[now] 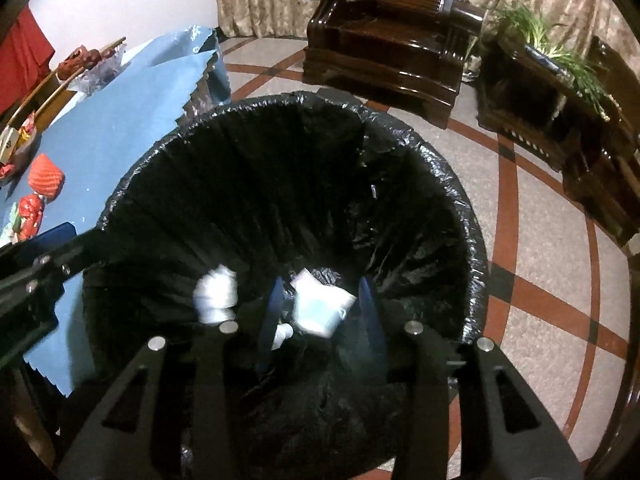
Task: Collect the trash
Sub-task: 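Open both tools to drop the tissue and cup into the bin, then move the left tool toward the white medicine box while the right tool approaches the orange foam net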
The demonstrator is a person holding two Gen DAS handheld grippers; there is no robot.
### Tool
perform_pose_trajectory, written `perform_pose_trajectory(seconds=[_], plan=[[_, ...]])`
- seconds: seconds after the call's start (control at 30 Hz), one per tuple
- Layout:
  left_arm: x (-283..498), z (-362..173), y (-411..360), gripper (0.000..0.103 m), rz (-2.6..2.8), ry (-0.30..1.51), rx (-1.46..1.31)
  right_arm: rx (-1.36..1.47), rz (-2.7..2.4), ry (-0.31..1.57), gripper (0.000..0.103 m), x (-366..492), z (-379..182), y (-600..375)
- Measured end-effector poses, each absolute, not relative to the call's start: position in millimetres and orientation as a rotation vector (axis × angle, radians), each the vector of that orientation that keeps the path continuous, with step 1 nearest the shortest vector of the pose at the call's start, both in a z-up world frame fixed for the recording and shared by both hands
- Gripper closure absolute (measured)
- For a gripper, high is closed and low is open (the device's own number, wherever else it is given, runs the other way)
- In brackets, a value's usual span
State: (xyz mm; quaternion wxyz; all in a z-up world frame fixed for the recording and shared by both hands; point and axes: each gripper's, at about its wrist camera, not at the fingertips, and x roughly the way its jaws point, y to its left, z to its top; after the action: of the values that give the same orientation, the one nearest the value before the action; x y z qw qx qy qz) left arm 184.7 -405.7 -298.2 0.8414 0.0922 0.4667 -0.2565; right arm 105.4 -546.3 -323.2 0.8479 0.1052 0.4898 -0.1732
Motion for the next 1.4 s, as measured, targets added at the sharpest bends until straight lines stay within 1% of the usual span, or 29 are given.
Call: perform_pose_trajectory(seconds=[0.17, 0.27, 0.47, 0.77, 0.87, 1.0, 1.23, 1.4], plan=[[190.6, -285.8, -367.9, 0.051, -0.48, 0.959, 0.201, 0.231, -0.323, 1.005, 0.064, 101.2, -306.9, -531.7], [195.0, -279.1, -332.6, 0.05, -0.432, 0.94, 0.195, 0.215, -0.255, 0.978, 0.064, 105.3, -293.5, -502.8], [209.6, -263.9, -233.9, 0.05, -0.293, 0.897, 0.175, 0.199, -0.136, 0.932, 0.064, 124.2, -272.6, -442.3], [231.5, -245.4, -88.0, 0.05, -0.098, 0.848, 0.084, 0.167, 0.034, 0.933, 0.063, 167.7, -267.9, -330.9], [234.7, -249.0, -50.6, 0.05, -0.053, 0.844, 0.055, 0.15, 0.082, 0.926, 0.059, 183.2, -269.3, -288.6], [236.6, -263.6, -10.1, 0.05, -0.008, 0.855, 0.031, 0.117, 0.138, 0.927, 0.059, 205.0, -276.5, -236.5], [248.4, -287.1, 36.8, 0.05, 0.032, 0.869, -0.018, 0.086, 0.199, 0.947, 0.059, 237.4, -293.8, -179.2], [258.6, -298.3, 53.4, 0.05, 0.031, 0.856, -0.025, 0.056, 0.223, 0.964, 0.059, 253.5, -306.3, -149.6]])
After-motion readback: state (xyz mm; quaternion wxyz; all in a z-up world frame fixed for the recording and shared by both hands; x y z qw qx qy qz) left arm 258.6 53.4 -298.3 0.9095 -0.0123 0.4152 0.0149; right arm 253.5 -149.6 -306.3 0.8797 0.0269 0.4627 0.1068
